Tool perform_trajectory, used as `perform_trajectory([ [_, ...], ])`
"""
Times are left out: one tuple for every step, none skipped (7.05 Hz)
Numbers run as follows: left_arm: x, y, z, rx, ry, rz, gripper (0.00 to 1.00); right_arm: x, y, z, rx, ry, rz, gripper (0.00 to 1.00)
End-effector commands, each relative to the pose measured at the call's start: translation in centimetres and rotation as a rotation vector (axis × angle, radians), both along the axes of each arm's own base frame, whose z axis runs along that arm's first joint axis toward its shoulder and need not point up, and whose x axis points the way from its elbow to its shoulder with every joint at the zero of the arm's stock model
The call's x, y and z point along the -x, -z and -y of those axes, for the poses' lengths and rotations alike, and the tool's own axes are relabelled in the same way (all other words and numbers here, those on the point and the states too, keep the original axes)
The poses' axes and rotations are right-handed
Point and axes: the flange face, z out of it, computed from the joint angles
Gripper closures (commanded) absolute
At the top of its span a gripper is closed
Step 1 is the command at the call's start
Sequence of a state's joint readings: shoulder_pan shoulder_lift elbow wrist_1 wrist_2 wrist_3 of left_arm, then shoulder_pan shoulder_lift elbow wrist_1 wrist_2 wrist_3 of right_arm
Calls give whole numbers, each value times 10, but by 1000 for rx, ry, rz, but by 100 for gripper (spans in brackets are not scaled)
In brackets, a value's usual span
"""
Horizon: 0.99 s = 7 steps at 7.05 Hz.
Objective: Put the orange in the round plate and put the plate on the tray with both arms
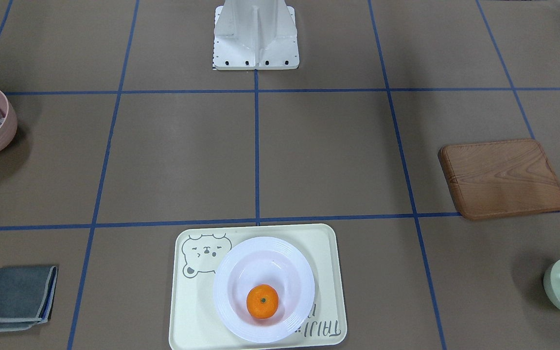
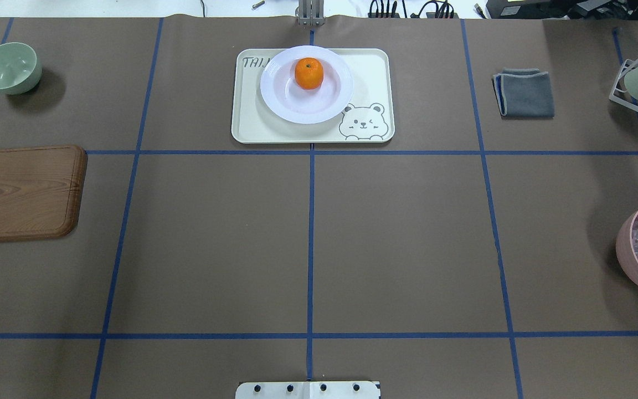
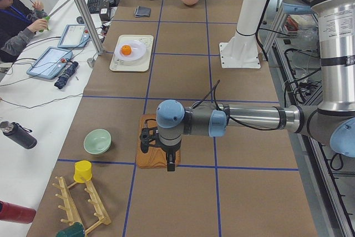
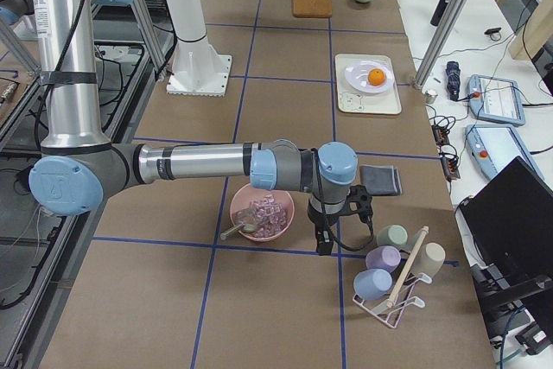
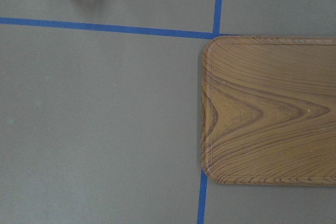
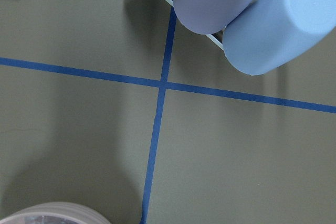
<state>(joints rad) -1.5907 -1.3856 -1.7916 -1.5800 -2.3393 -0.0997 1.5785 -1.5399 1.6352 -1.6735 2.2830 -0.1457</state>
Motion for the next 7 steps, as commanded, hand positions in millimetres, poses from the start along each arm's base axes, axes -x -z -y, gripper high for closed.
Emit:
perform_trajectory([
  [0,0,-1,0,0,0,2,0,0,0,0,0,4,0],
  [0,-1,-1,2,0,0,2,1,0,0,-1,0,7,0],
  [0,-1,-1,2,0,0,2,1,2,1,-4,0,9,0],
  [0,-2,-1,5,0,0,2,1,7,1,-14,0,9,0],
  [0,-2,-1,5,0,0,2,1,8,1,-15,0,9,0],
  [0,-3,-1,6,0,0,2,1,8,1,-17,0,9,0],
  [0,-2,-1,3,0,0,2,1,8,1,-17,0,9,0],
])
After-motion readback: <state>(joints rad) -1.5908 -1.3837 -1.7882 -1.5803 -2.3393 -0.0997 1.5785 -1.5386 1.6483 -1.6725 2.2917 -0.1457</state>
